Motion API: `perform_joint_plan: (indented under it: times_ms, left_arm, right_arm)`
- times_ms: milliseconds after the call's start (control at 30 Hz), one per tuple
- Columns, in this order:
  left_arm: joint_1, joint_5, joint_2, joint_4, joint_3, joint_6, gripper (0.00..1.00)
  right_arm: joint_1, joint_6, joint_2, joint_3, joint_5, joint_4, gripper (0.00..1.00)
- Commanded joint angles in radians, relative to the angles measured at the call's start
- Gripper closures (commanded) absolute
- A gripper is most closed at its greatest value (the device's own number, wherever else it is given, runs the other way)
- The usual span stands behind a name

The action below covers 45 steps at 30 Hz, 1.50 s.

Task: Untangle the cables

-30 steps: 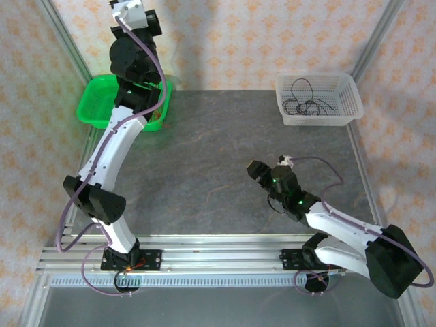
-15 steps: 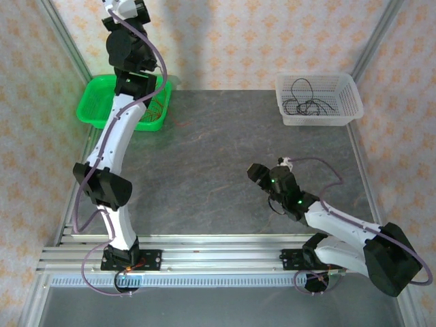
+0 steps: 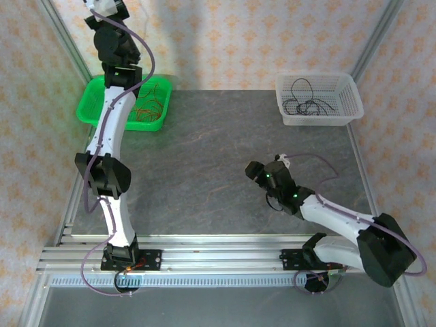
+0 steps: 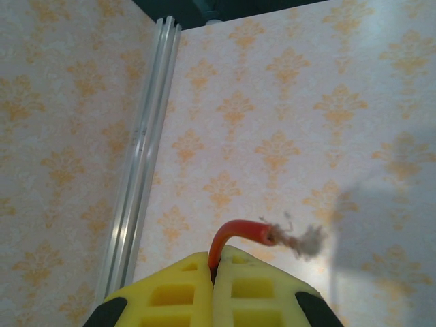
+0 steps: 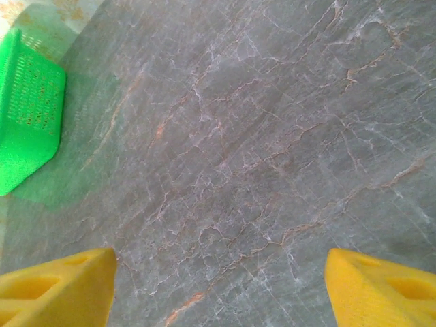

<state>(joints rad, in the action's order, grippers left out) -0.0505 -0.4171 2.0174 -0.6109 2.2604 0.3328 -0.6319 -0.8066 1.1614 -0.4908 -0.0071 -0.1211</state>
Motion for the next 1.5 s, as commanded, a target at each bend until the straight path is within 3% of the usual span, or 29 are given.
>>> perform_joint_plan:
  times_ms: [0,300,533,700,833,1067,1300,1467]
  left_arm:
    - [0.026,0.052,0.028,-0.059,0.033,-0.058,1.0]
    - [0.084,0.031,0.096,-0.089,-0.03,-0.095,1.0]
    - [0.085,-0.042,0.016,-0.126,-0.375,-0.118,1.0]
    - [0.086,-0.116,-0.09,-0.001,-0.64,-0.219,1.0]
    - [0.087,-0.131,-0.102,0.147,-0.737,-0.307,1.0]
    - [0.113,-0.117,-0.012,0.434,-0.663,-0.443,1.0]
    - [0.169,0.089,0.156,0.763,-0.401,-0.528,1.0]
    - [0.172,0.131,0.278,0.95,-0.248,-0.535,1.0]
  right_arm:
    - [0.003,0.014,0.068,-0.039,-0.004,-0.018,0.21]
    - [0.001,0.01,0.225,-0.099,-0.066,-0.057,0.22]
    - [0.001,0.025,0.244,-0.097,-0.075,-0.052,0.22]
    - [0.001,0.03,0.236,-0.076,-0.093,-0.057,0.22]
    - [0.001,0.039,0.22,-0.061,-0.112,-0.055,0.22]
    - [0.0,0.026,0.12,0.015,-0.108,-0.061,0.22]
    - [0.0,0.018,0.043,0.047,-0.081,-0.01,0.22]
    - [0.0,0.029,0.053,0.023,-0.077,0.01,0.22]
